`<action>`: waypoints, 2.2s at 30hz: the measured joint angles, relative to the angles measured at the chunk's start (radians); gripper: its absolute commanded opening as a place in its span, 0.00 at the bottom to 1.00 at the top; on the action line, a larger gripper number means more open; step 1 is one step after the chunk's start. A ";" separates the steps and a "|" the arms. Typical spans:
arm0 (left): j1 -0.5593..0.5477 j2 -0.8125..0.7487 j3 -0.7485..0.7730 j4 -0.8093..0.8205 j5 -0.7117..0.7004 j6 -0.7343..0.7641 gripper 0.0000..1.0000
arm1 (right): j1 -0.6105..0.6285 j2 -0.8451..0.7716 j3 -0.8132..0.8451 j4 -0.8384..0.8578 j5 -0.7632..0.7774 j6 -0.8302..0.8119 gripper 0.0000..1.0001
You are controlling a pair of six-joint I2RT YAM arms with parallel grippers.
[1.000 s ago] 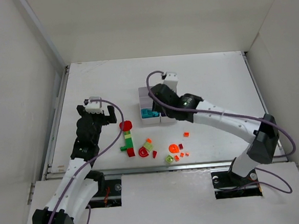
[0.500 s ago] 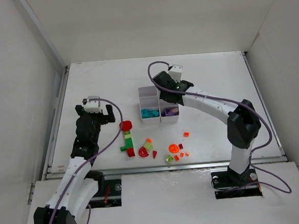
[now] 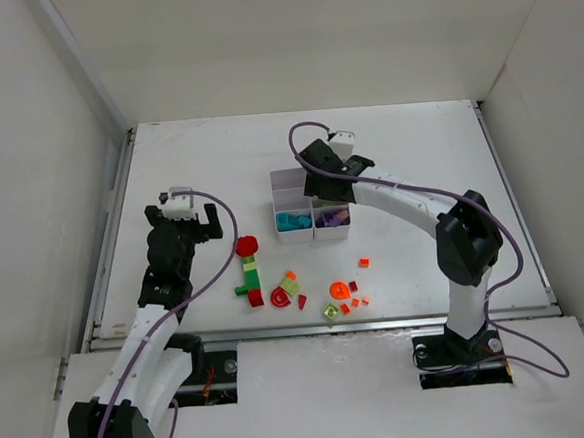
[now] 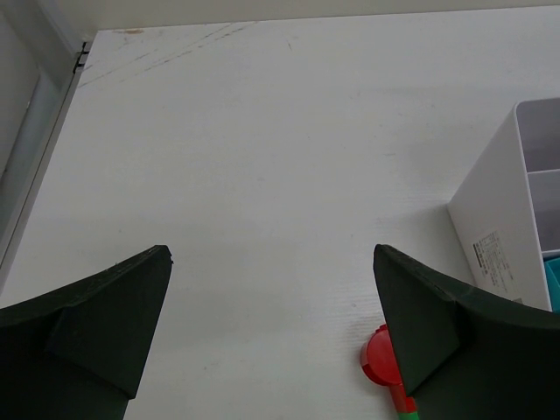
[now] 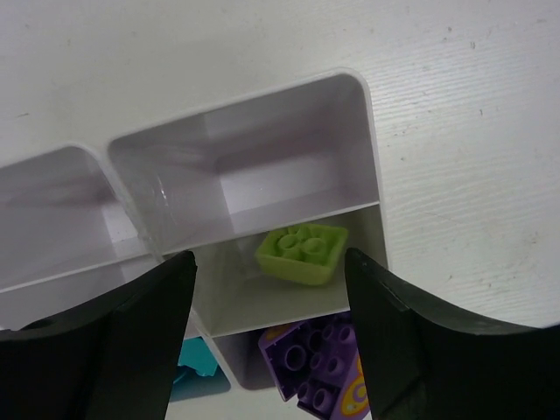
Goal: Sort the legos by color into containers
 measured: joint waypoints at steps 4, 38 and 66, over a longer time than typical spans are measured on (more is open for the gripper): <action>0.000 0.000 0.000 0.000 0.013 0.011 0.99 | -0.002 -0.001 0.000 0.003 -0.011 -0.012 0.74; -0.076 0.920 0.775 -1.194 0.533 1.894 0.96 | -0.077 -0.622 -0.483 0.315 -0.413 -0.444 0.95; -0.155 0.997 0.726 -1.111 0.494 1.913 0.34 | -0.097 -0.627 -0.551 0.329 -0.464 -0.429 0.95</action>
